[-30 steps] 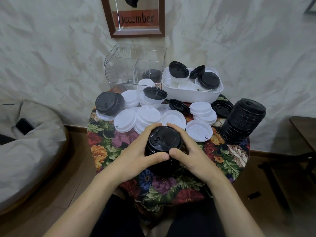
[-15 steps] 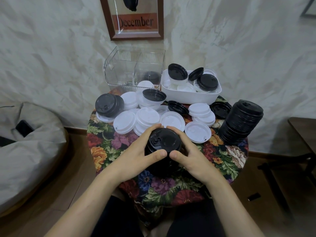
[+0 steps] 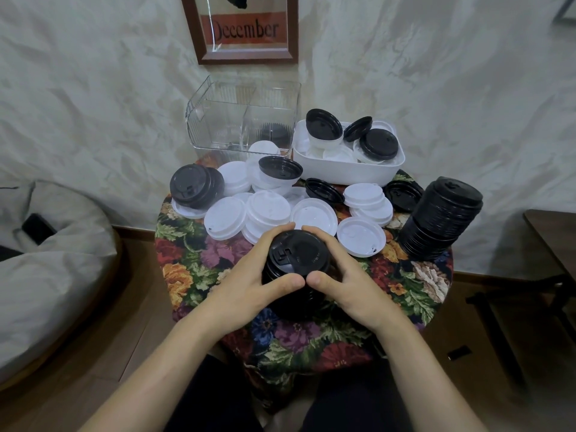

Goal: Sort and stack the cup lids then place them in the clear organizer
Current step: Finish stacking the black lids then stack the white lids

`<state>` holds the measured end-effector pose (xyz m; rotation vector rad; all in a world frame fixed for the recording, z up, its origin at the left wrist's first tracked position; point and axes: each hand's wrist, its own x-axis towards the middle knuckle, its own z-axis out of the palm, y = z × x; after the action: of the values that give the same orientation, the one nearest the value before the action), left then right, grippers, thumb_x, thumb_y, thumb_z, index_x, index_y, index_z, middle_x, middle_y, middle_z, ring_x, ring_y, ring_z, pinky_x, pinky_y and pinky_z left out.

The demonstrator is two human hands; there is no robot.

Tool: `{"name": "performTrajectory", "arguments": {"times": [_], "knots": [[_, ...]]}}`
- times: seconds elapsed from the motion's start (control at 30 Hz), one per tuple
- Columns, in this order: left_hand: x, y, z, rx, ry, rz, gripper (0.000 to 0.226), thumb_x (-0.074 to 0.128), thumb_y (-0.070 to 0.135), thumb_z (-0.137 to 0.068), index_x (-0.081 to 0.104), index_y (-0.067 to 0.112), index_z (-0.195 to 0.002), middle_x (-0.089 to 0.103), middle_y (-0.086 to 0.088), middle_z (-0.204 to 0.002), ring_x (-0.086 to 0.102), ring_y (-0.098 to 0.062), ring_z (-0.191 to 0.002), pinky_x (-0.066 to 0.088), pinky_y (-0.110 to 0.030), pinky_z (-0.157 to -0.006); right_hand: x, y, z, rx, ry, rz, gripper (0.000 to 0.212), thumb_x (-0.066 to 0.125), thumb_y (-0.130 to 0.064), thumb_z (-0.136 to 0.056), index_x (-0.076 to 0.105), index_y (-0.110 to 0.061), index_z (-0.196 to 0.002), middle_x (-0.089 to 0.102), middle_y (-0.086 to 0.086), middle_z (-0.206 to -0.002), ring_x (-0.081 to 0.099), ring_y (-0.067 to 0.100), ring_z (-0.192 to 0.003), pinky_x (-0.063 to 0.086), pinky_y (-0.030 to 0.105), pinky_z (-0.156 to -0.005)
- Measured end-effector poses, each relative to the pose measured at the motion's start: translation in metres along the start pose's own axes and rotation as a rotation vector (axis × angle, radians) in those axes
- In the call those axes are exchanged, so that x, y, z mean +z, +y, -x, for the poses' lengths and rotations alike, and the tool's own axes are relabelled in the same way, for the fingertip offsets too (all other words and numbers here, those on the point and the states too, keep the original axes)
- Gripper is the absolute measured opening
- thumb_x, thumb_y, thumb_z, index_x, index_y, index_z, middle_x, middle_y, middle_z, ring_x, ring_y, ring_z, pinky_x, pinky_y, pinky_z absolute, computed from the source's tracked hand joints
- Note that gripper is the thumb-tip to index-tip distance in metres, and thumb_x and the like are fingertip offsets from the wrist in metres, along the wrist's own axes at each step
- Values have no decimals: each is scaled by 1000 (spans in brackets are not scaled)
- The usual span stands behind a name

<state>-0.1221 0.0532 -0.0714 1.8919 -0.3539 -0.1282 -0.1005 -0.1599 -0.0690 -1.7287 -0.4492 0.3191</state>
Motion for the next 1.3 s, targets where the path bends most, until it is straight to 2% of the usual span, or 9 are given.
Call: {"name": "performTrajectory", "arguments": {"times": [0.1,0.33,0.53,0.73,0.83,0.93,1.07,1.17,1.3], "knots": [[4,0,3,-3,13,29,81,71,62,-85,34,39,-154,57,20,-143,53,-6,-136,42,-44,-116,1,0,1,-4,-1,5,82,74,-68,-80,42,-38,-150,57,-23,-144,51,2,-138,41,15,-107],[3,-5,2,33,5,39,87,67,77,-81,35,42,-153,55,19,-146,51,-8,-139,41,-46,-116,2,-3,1,-13,-8,54,85,76,-66,-80,41,-38,-152,57,-23,-143,51,2,-138,41,17,-109],[-8,-9,-1,59,7,37,78,50,83,-86,37,46,-153,51,22,-152,44,-2,-144,36,-37,-119,1,-5,-1,-1,-6,103,71,81,-41,-84,44,-46,-144,60,-28,-136,54,-2,-132,42,12,-102],[-22,-8,-13,90,398,23,41,55,57,-97,69,34,-127,73,15,-123,68,-7,-113,54,-30,-95,4,-6,1,19,2,103,74,78,-52,-79,43,-48,-144,58,-32,-135,54,-5,-130,43,15,-102],[-48,-18,-26,113,632,-198,25,66,33,-99,72,30,-123,71,17,-120,65,-7,-105,54,-32,-87,4,-6,2,24,0,105,73,79,-50,-82,42,-50,-144,57,-34,-135,53,-7,-130,42,20,-103],[-82,-37,-39,117,772,-516,36,70,24,-96,68,17,-131,64,1,-134,57,-22,-123,42,-34,-106,5,-5,2,29,4,100,75,78,-55,-79,42,-51,-144,57,-32,-136,54,-5,-131,43,23,-105],[-117,-59,-56,-178,724,-565,66,71,37,-94,47,19,-153,42,-14,-158,37,-35,-145,31,-46,-119,5,-5,1,28,1,102,78,78,-56,-79,41,-49,-147,57,-30,-137,54,-3,-132,42,28,-107],[-130,-71,-64,-304,684,-575,74,64,56,-90,40,26,-154,46,-15,-151,44,-40,-138,41,-58,-110,5,-4,1,23,0,102,78,78,-55,-79,41,-48,-148,57,-30,-138,54,-4,-131,43,26,-106],[-129,-65,-68,-294,656,-453,70,71,31,-97,39,17,-158,48,-10,-156,46,-32,-142,39,-45,-114,5,-2,1,22,-1,102,79,78,-55,-79,40,-47,-148,57,-30,-138,53,-4,-132,43,24,-106]]}}
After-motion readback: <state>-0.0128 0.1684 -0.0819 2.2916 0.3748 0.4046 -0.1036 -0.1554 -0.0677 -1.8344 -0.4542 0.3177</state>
